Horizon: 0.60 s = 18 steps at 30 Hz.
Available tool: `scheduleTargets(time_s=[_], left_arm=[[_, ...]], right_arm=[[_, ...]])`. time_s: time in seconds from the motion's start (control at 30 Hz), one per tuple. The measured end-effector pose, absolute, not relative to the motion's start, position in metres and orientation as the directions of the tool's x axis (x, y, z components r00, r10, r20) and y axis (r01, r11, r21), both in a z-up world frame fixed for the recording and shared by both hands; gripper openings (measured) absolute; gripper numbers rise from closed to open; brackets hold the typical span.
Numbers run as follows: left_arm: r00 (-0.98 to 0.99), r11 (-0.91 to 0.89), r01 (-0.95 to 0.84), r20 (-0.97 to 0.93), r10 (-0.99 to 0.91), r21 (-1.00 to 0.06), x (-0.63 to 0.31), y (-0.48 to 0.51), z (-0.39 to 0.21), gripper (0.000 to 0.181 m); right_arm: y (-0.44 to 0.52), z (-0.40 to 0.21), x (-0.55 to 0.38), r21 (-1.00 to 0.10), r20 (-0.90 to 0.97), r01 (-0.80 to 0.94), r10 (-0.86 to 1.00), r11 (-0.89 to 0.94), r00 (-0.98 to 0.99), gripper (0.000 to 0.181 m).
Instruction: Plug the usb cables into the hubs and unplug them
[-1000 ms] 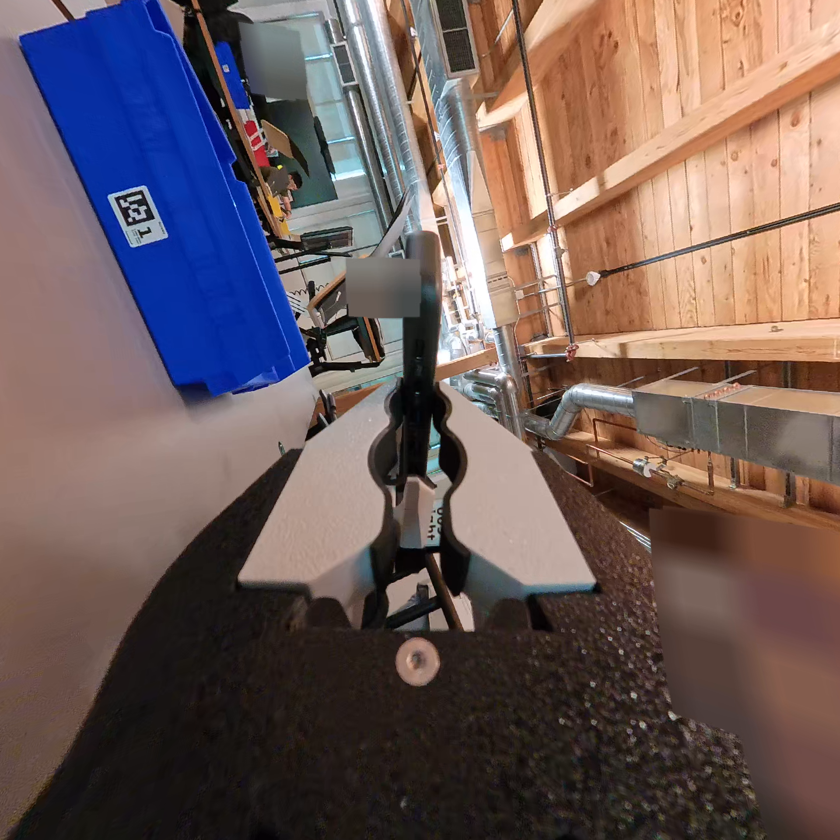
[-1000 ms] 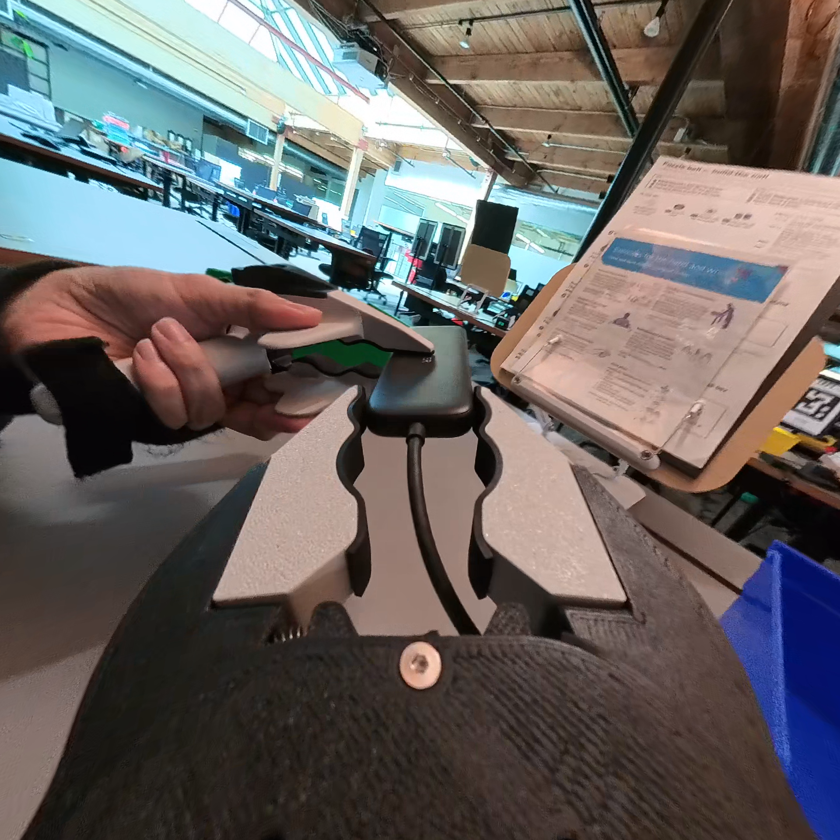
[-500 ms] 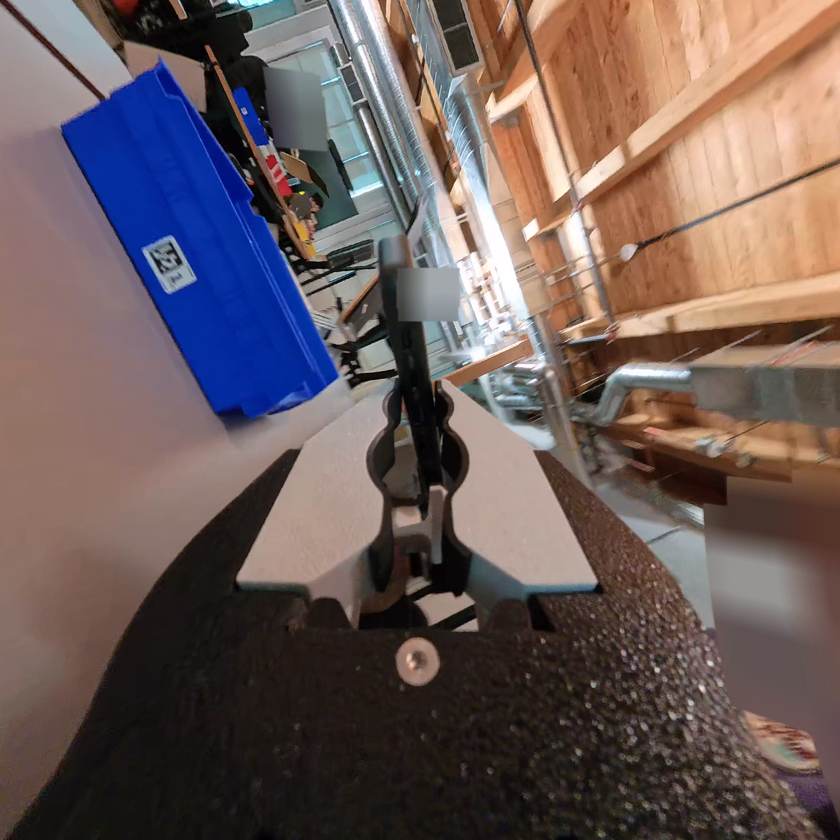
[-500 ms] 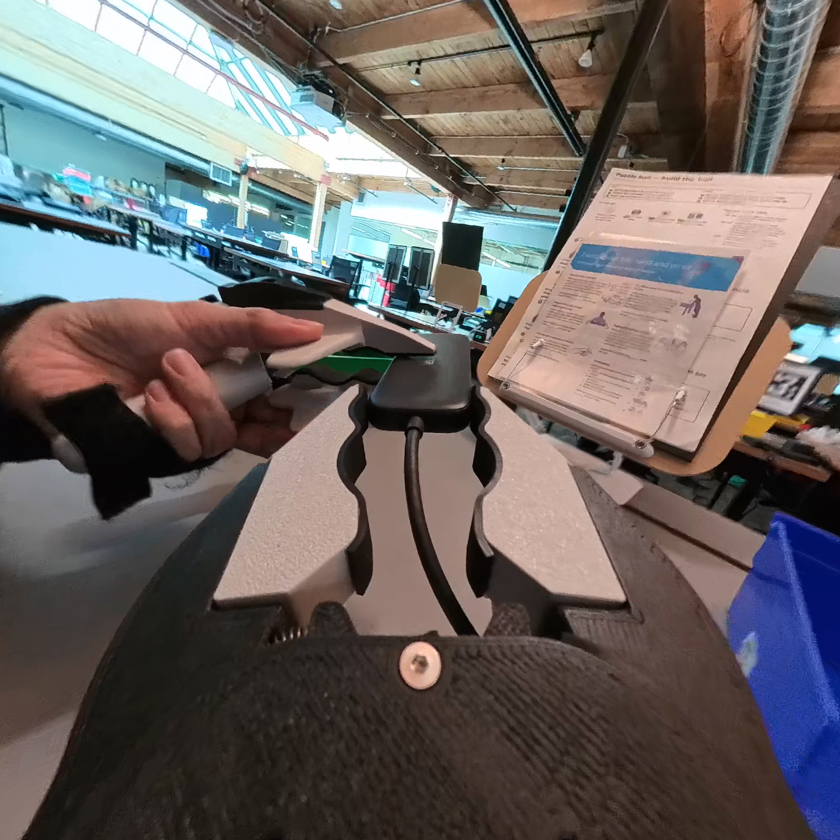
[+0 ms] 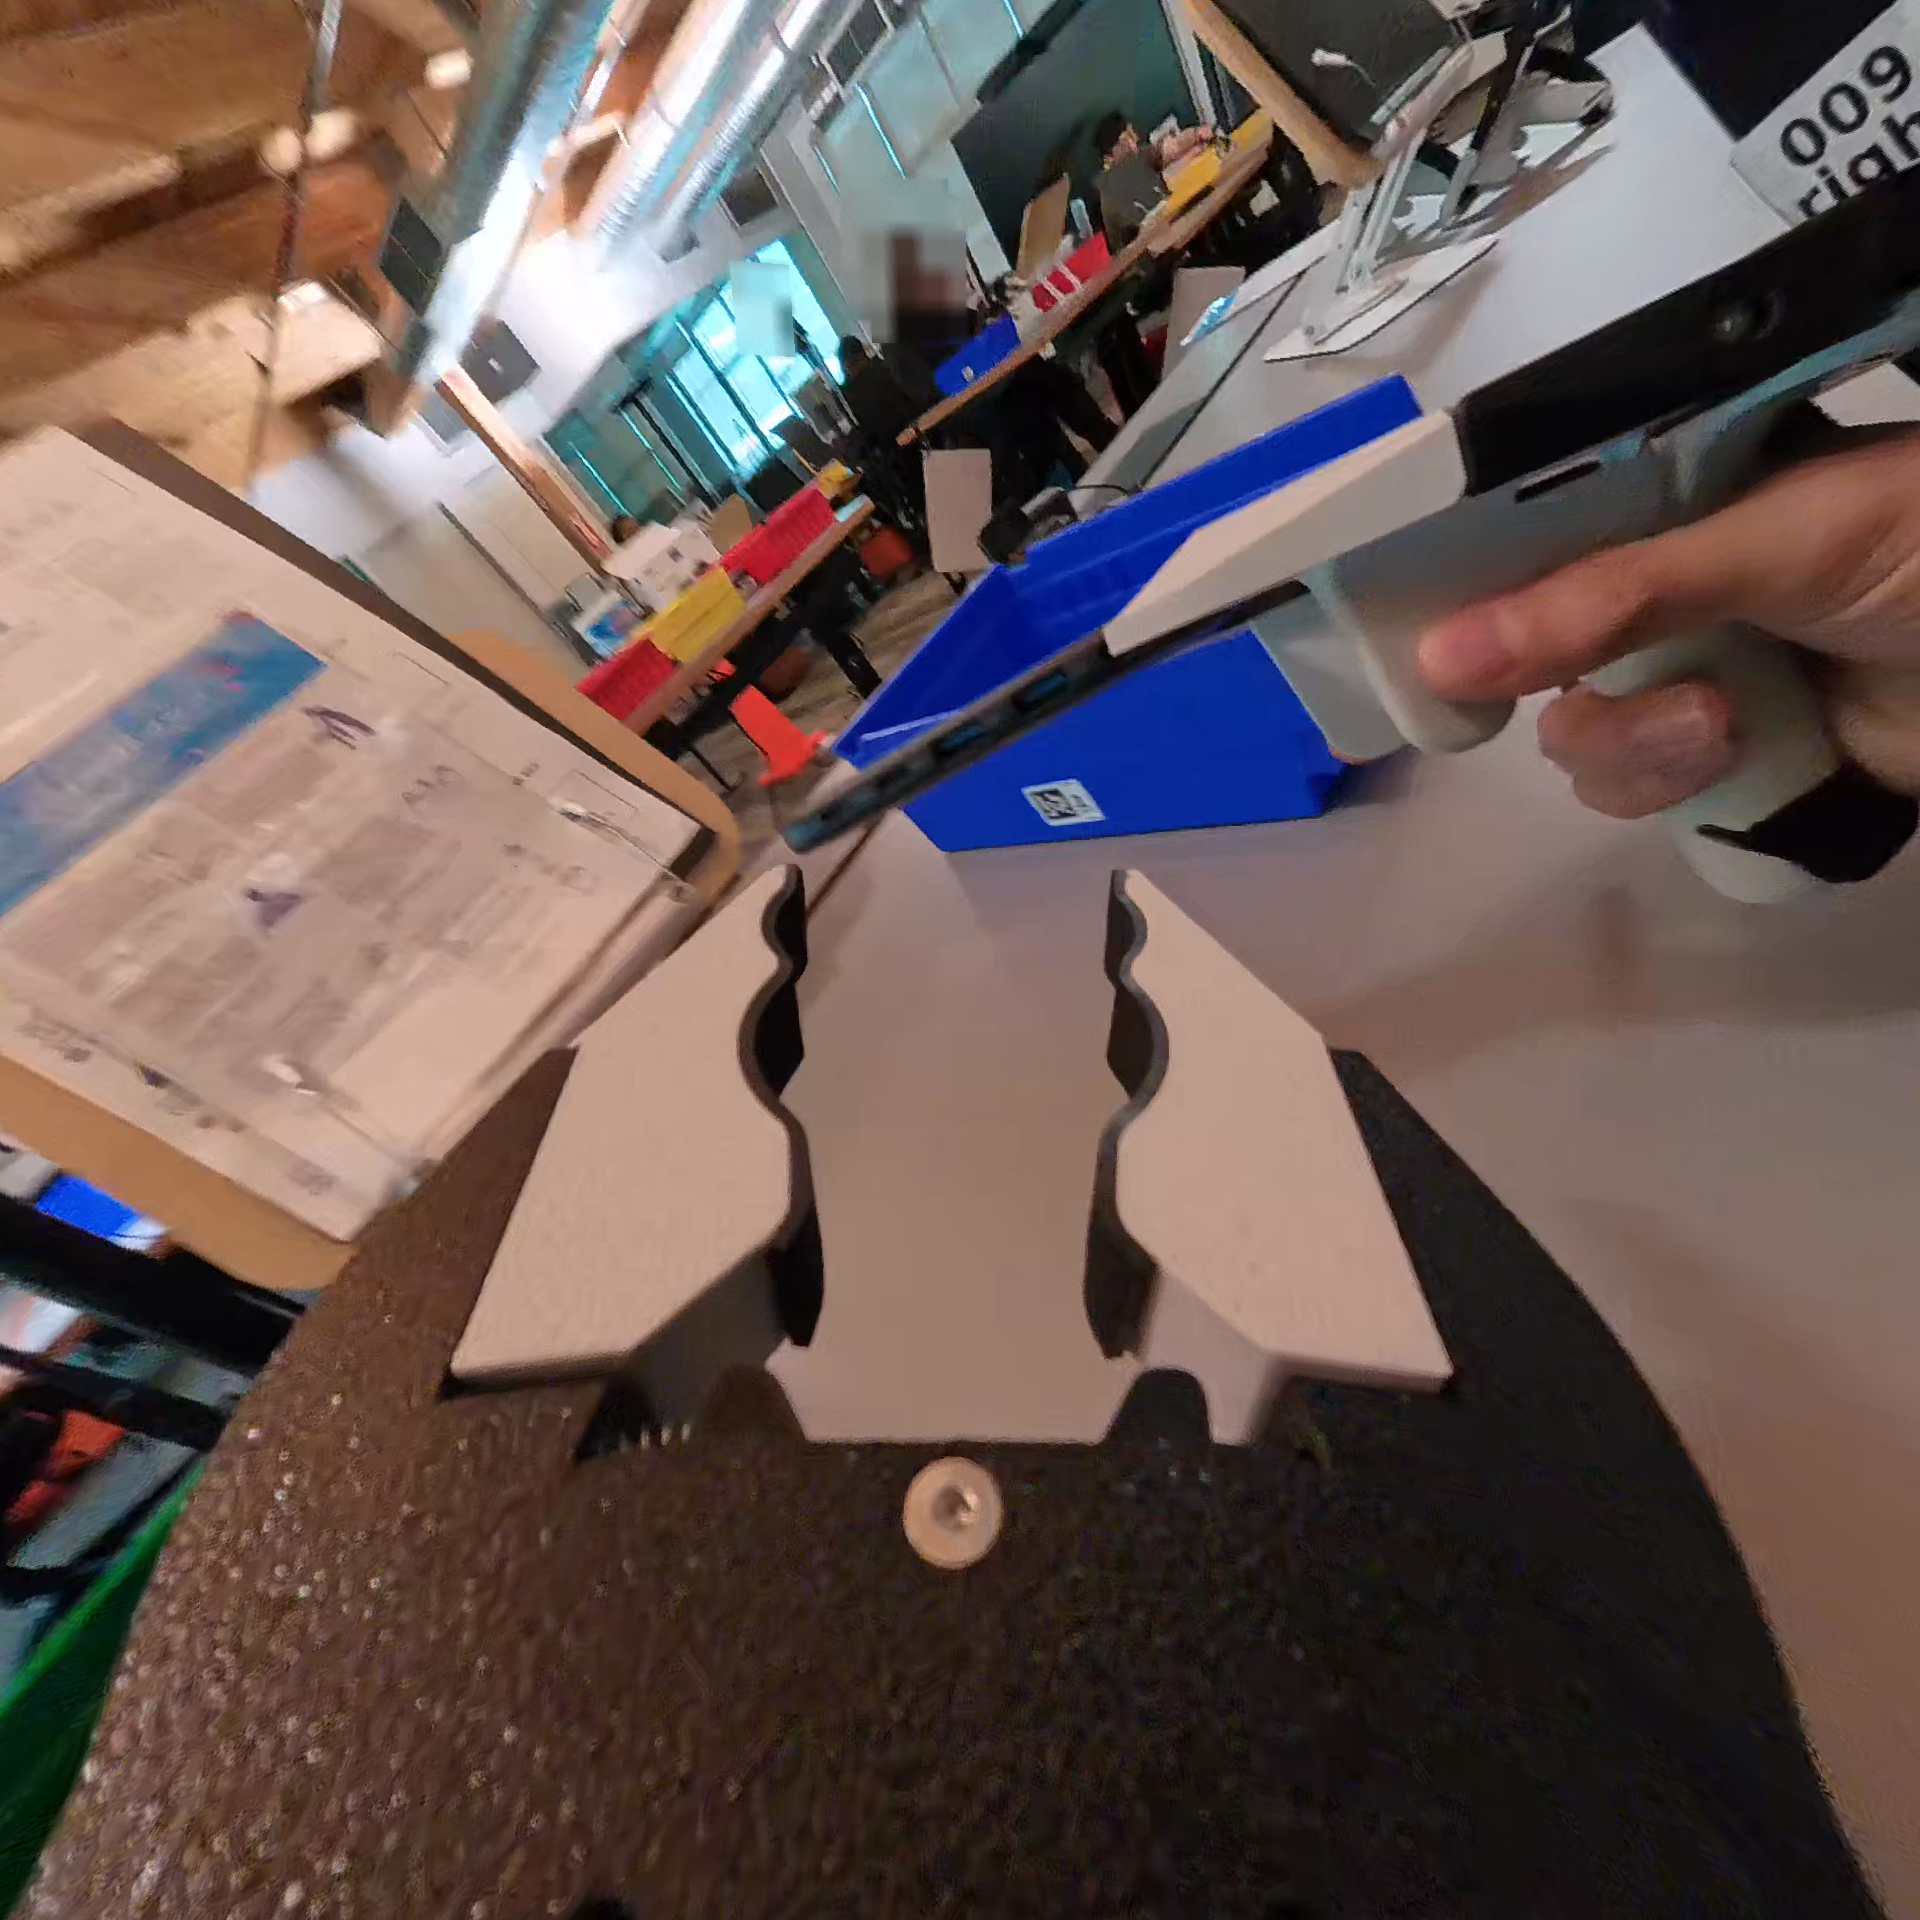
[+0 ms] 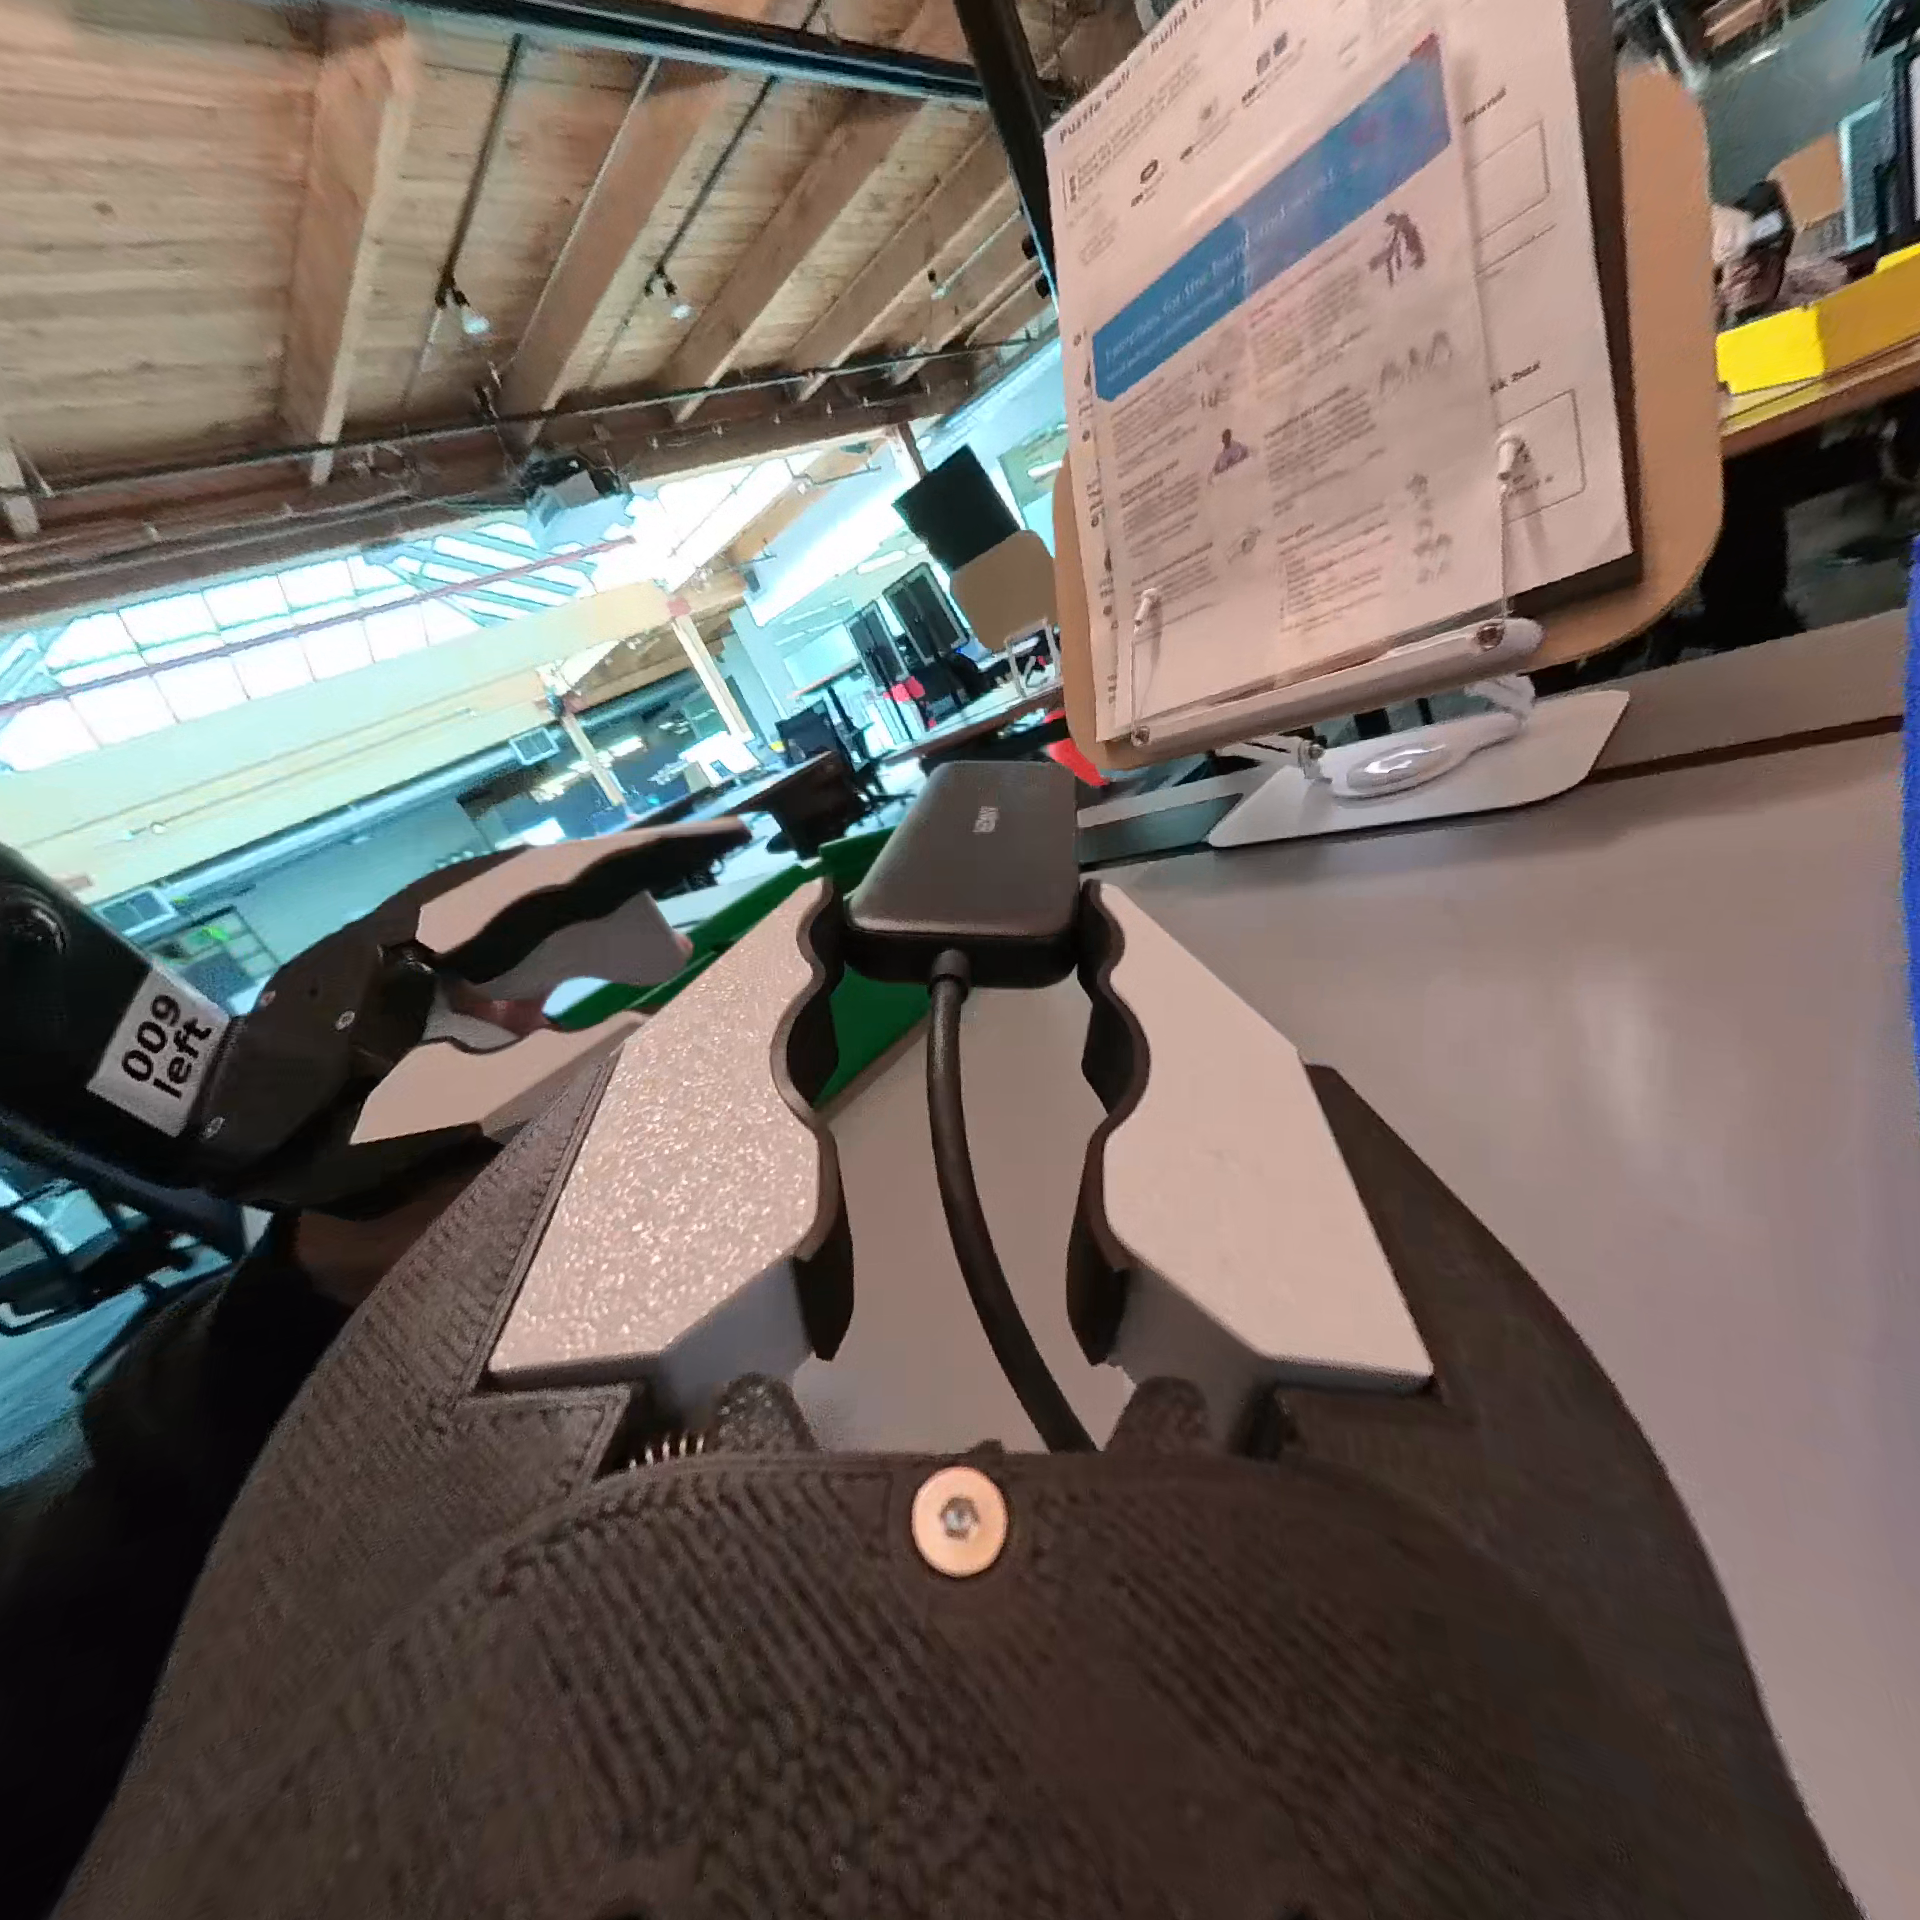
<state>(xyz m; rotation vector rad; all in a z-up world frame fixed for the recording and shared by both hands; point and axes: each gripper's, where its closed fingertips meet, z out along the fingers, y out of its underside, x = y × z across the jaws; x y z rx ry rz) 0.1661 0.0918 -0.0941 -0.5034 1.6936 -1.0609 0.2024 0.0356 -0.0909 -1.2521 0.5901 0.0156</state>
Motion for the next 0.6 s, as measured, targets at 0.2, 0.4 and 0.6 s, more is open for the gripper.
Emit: scheduleTargets(time_s=[0.2, 0.4, 0.6], left_arm=[[-0.524, 0.331, -0.076, -0.245, -0.816, -0.94, 0.177, 0.076, -0.13, 0.061], [-0.649, 0.042, -0.239, 0.127, -0.75, -0.97, 0.167, 0.06, -0.126, 0.069], [-0.691, -0.061, -0.25, 0.222, -0.688, -0.966, 0.157, 0.057, -0.109, 0.07]], right_arm=[[0.019, -0.085, 0.214, -0.833, -0.522, -0.394, -0.319, 0.388, 0.791, 0.044], [0.002, -0.082, 0.225, -0.761, -0.618, -0.469, -0.279, 0.449, 0.735, 0.044], [-0.018, -0.072, 0.235, -0.774, -0.595, -0.416, -0.323, 0.478, 0.736, 0.044]])
